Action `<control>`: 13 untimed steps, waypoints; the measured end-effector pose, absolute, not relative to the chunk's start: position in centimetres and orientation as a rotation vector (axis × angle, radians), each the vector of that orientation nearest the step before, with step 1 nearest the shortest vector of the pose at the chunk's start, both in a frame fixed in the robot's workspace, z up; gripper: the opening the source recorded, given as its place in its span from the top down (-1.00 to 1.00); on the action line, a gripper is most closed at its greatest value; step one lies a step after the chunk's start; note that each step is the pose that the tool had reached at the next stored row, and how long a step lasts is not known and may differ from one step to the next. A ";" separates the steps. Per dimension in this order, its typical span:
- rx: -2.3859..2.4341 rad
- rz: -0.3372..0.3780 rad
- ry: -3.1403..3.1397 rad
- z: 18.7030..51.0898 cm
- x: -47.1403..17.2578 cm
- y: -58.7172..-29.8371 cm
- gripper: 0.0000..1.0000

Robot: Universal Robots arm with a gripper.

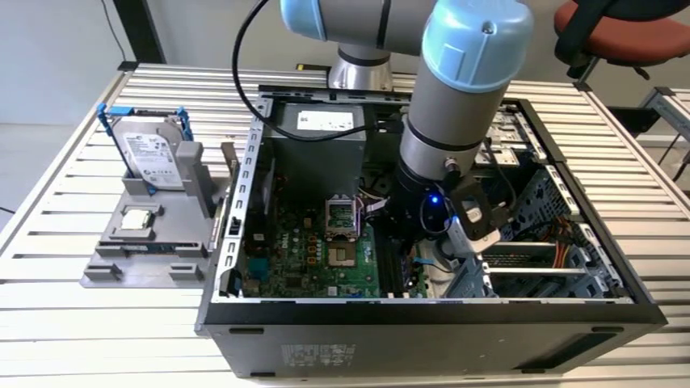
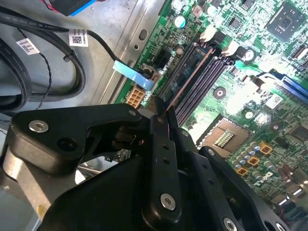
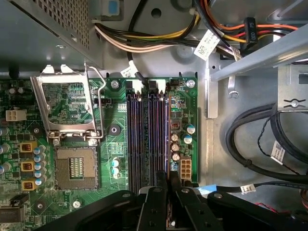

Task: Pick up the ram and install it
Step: 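Insert the ram into the slot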

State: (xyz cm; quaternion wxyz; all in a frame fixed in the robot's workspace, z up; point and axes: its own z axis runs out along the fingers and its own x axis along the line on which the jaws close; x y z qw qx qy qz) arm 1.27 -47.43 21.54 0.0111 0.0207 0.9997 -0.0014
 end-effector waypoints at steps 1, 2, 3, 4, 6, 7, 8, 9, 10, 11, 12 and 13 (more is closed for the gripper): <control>0.064 -0.004 3.119 21.5 1.3 -47.4 1.00; 0.064 -0.004 3.119 21.5 1.3 -47.4 1.00; 0.064 -0.004 3.119 21.5 1.3 -47.4 1.00; 0.062 -0.004 3.119 21.5 1.3 -47.4 1.00; 0.056 -0.003 3.119 21.5 1.2 -47.4 1.00; 0.052 -0.003 3.119 21.5 1.2 -47.4 1.00; 0.045 -0.003 3.119 21.5 1.2 -47.4 1.00; 0.037 -0.002 3.119 21.5 1.1 -47.4 1.00; 0.028 -0.002 3.120 21.5 1.1 -47.4 1.00; 0.020 -0.002 3.120 21.5 1.1 -47.4 1.00; 0.015 -0.002 3.120 21.6 1.0 -47.4 1.00; 0.013 -0.002 3.120 21.6 1.0 -47.4 1.00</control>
